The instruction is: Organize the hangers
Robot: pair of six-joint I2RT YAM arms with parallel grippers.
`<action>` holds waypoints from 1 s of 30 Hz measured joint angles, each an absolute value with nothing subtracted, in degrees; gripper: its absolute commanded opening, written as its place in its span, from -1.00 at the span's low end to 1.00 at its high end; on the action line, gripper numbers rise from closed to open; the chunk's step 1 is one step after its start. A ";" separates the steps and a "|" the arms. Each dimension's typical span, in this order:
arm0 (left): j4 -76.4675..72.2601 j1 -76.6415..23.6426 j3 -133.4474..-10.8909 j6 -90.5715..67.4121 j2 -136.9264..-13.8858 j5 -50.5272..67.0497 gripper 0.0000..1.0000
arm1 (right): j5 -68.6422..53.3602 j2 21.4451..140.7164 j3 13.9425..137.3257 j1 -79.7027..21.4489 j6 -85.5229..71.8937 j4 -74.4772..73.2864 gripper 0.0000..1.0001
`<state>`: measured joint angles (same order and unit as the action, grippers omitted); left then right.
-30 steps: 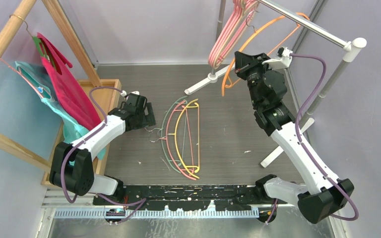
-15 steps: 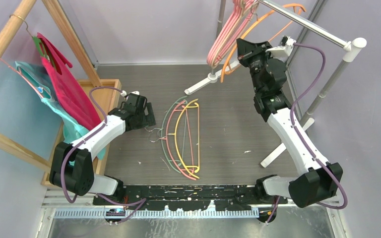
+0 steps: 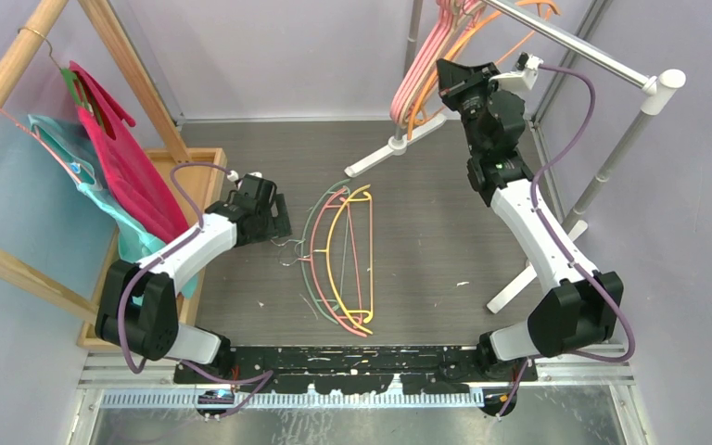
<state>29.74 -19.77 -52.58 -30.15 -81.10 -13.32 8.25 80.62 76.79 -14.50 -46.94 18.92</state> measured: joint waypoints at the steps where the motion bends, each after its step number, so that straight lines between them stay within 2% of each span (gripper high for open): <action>1: 29.74 -19.77 -52.58 -30.13 -81.21 -13.32 0.96 | 8.23 80.99 76.95 -14.50 -46.96 19.16 -0.98; 26: 29.69 -19.75 -52.60 -29.12 -83.66 -13.76 0.96 | 7.94 90.89 85.56 -13.63 -49.52 18.63 -0.97; 30: 29.71 -19.75 -52.62 -29.12 -83.70 -13.76 0.96 | 6.94 91.64 86.50 -13.63 -49.63 18.02 -0.35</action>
<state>29.71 -19.75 -52.62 -29.12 -83.70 -13.76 6.94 91.64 86.50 -13.63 -49.63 18.02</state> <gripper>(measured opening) 0.979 0.156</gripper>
